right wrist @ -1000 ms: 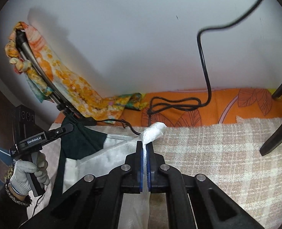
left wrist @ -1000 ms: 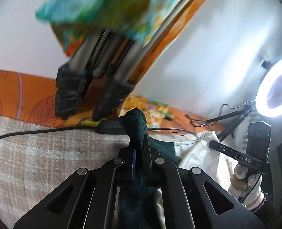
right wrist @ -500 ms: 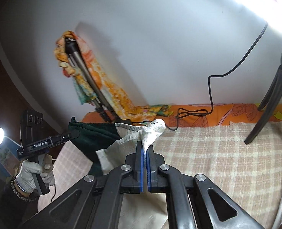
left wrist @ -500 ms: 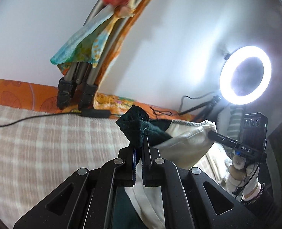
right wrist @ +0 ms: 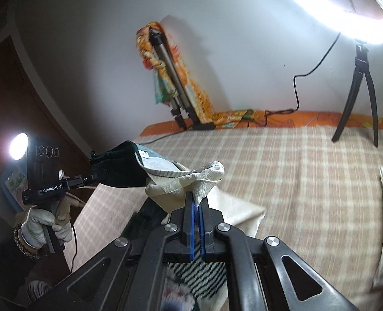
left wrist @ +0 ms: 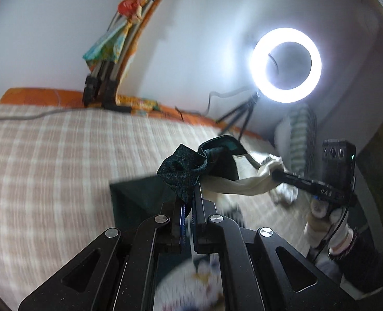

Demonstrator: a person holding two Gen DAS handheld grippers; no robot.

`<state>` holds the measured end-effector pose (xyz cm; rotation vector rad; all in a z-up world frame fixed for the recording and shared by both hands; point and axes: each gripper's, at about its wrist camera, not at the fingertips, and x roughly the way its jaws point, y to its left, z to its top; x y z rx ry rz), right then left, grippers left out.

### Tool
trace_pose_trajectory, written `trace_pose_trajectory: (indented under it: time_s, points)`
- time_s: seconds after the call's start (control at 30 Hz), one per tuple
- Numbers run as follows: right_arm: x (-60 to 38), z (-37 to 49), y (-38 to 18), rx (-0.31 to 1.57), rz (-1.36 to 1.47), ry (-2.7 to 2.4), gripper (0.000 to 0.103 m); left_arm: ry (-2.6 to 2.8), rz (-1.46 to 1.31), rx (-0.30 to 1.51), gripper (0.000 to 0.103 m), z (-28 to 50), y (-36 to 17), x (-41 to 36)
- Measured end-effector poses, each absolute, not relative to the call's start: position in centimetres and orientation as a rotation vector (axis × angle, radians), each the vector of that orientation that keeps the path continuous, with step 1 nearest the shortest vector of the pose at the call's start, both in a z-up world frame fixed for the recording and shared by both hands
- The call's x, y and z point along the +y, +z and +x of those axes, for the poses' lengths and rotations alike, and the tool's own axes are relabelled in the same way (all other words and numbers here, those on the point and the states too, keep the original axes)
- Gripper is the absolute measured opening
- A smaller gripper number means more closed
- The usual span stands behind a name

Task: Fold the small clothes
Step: 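Lift the collar end and fold it over onto the hem end with both tools, then open both tools and release the half-folded shirt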

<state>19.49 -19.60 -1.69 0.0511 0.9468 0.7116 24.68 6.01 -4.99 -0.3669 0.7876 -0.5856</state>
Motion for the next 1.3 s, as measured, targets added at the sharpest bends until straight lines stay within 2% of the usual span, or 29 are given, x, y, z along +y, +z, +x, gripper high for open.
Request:
trace_pose_trajectory:
  time_s: [0.3, 0.4, 0.57, 0.7, 0.83, 0.93, 1.07, 1.2, 1.3]
  points:
    - [-20.7, 12.0, -6.2, 0.982, -0.037, 0.706, 0.0, -0.565, -0.241, 0.857, 0.003, 18.2, -10.1, 5.7]
    - [-21.1, 10.6, -7.2, 0.971, -0.083, 0.702, 0.0, -0.532, -0.112, 0.866, 0.003, 16.8, -10.9, 4.8]
    - [-21.8, 8.9, -7.7, 0.948, -0.179, 0.689, 0.003, -0.491, 0.124, 0.865, 0.008, 14.3, -11.7, 3.4]
    - [-22.9, 6.3, -7.3, 0.932, -0.298, 0.704, 0.009, -0.455, 0.126, 0.873, 0.011, 12.8, -11.8, 5.2]
    - [-24.0, 4.2, -6.1, 0.914, -0.298, 0.769, 0.017, -0.424, 0.031, 0.863, 0.011, 11.6, -11.3, 8.1]
    - [-24.4, 3.8, -5.7, 0.897, -0.27, 0.776, 0.018, -0.399, -0.047, 0.86, 0.011, 11.0, -10.7, 9.5]
    - [-24.1, 5.4, -7.3, 0.965, -0.224, 0.713, 0.018, -0.422, -0.177, 0.867, 0.011, 11.2, -10.1, 9.1]
    - [-24.1, 7.6, -9.1, 1.038, -0.113, 0.67, 0.02, -0.445, -0.15, 0.859, 0.011, 11.7, -9.8, 6.3]
    - [-22.8, 7.5, -9.0, 1.01, -0.166, 0.683, 0.021, -0.449, -0.106, 0.868, 0.012, 12.4, -10.2, 4.3]
